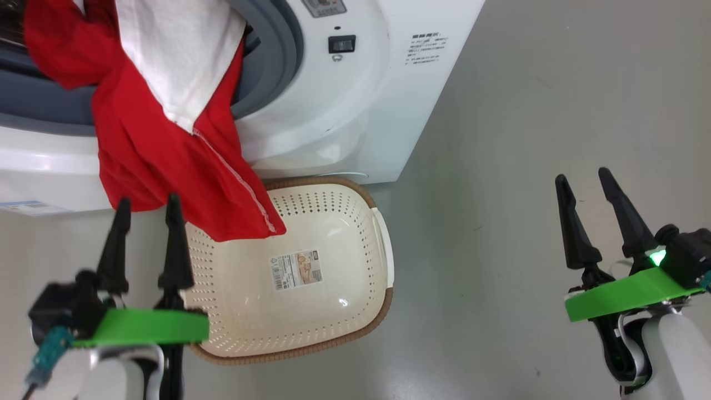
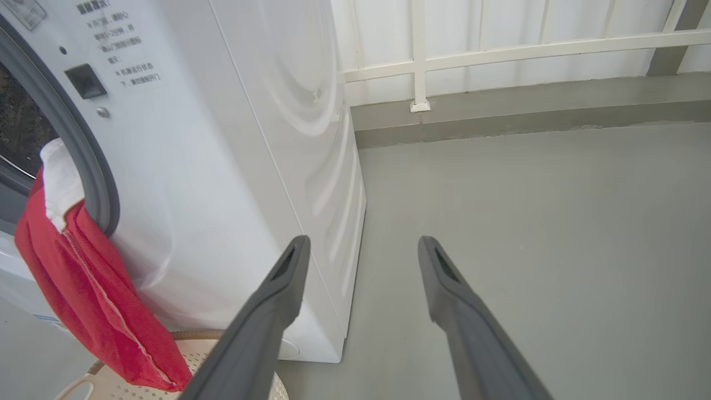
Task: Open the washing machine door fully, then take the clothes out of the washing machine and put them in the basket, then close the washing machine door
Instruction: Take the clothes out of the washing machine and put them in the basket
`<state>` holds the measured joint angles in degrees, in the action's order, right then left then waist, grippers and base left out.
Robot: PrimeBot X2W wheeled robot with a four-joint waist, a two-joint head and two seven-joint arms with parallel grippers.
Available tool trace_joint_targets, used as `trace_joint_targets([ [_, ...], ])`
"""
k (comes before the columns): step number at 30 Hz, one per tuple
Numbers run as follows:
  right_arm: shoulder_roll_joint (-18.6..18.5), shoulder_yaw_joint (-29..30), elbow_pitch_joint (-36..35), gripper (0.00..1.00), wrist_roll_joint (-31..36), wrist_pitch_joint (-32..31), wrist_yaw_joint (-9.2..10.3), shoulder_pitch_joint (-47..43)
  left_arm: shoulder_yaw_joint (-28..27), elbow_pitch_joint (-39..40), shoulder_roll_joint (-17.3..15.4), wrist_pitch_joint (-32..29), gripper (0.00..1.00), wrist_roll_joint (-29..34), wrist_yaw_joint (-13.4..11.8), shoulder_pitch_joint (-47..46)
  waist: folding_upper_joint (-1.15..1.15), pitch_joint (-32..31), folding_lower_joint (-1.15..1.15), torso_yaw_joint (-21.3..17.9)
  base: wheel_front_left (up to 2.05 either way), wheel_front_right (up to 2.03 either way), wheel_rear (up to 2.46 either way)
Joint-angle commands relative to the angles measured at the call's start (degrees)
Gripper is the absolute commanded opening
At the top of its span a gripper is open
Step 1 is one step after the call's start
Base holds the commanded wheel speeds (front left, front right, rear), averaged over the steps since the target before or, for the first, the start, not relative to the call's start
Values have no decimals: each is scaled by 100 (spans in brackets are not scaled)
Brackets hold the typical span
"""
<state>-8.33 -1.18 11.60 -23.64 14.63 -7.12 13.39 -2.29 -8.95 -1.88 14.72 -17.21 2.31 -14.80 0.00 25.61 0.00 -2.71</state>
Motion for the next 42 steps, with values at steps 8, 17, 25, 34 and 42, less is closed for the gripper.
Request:
trace_joint_targets([
  [8, -5, -206, -128, 100, 34, 37, -36, -86, -283, -681, -130, 28, 100, 577, 82, -1107, 0, 113, 0, -9, 0, 0, 0],
  [17, 28, -229, -132, 100, 15, 37, -36, 22, -183, -2468, -450, -20, 100, 829, 76, -2780, 0, 285, 0, -114, 0, 0, 0],
  [25, 74, -215, -153, 100, 13, 37, -36, 118, -86, -3963, -715, -522, 100, 880, 32, -3996, 0, 462, 0, -206, 0, 0, 0],
  [34, 111, -219, -164, 100, 24, 37, -36, 168, -55, -5206, -910, -1119, 100, 764, 117, -4793, 0, 536, 0, -251, 0, 0, 0],
  [42, 101, -214, -170, 100, 17, 37, -36, 203, 1, -5730, -934, -1121, 49, 690, 206, -5085, 0, 557, 0, -245, 0, 0, 0],
])
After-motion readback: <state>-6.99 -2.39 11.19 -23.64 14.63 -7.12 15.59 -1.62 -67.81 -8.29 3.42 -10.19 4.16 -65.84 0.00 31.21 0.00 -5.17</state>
